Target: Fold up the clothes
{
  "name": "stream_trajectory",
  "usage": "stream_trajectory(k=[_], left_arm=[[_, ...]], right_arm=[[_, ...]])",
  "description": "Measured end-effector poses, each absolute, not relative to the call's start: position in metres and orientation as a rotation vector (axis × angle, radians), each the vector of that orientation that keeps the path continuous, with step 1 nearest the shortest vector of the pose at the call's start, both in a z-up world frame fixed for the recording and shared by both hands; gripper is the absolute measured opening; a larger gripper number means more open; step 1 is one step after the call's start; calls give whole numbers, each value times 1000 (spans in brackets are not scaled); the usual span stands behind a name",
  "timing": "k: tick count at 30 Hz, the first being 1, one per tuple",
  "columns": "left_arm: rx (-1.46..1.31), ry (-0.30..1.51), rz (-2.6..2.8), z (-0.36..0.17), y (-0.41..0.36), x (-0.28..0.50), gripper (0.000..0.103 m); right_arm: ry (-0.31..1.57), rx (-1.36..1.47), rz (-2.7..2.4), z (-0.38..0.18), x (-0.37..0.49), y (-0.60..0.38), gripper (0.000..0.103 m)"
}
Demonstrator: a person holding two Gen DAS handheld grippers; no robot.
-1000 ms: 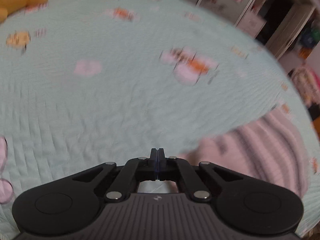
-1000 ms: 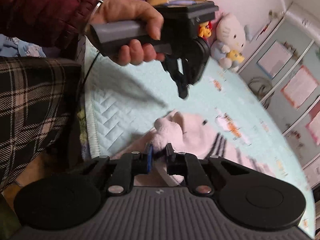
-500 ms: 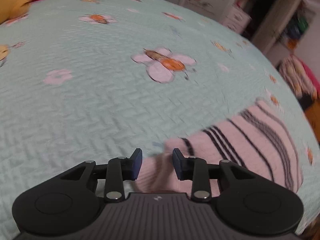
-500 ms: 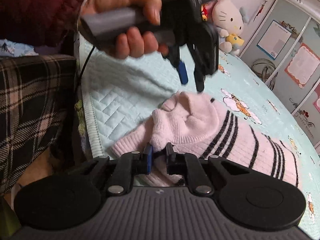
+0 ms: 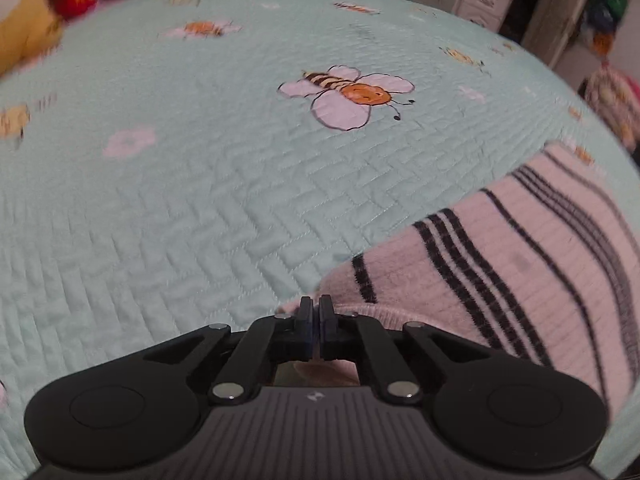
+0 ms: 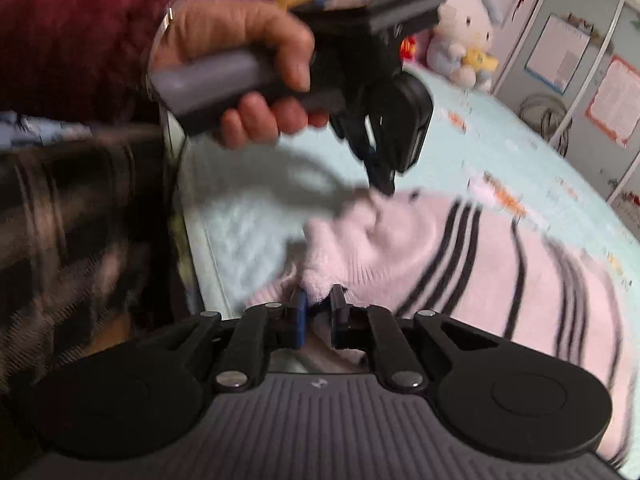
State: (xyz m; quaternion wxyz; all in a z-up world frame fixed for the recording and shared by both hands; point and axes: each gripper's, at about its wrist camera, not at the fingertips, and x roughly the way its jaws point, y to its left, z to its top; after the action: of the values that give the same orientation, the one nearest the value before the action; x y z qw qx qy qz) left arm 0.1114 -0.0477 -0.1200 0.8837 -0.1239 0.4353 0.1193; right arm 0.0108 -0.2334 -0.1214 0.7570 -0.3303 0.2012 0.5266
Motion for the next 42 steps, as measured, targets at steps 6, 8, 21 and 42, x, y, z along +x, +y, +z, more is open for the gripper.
stream_trajectory(k=[6, 8, 21, 42], left_arm=[[-153, 891, 261, -121, -58, 107, 2], [-131, 886, 266, -121, -62, 105, 2], [97, 825, 335, -130, -99, 97, 2], [-88, 810, 150, -61, -165, 88, 16]], right_arm=[[507, -570, 1211, -100, 23, -252, 21], [558, -378, 1221, -76, 43, -272, 21], [706, 428, 783, -107, 263, -357, 0], [684, 560, 805, -160, 263, -379, 0]])
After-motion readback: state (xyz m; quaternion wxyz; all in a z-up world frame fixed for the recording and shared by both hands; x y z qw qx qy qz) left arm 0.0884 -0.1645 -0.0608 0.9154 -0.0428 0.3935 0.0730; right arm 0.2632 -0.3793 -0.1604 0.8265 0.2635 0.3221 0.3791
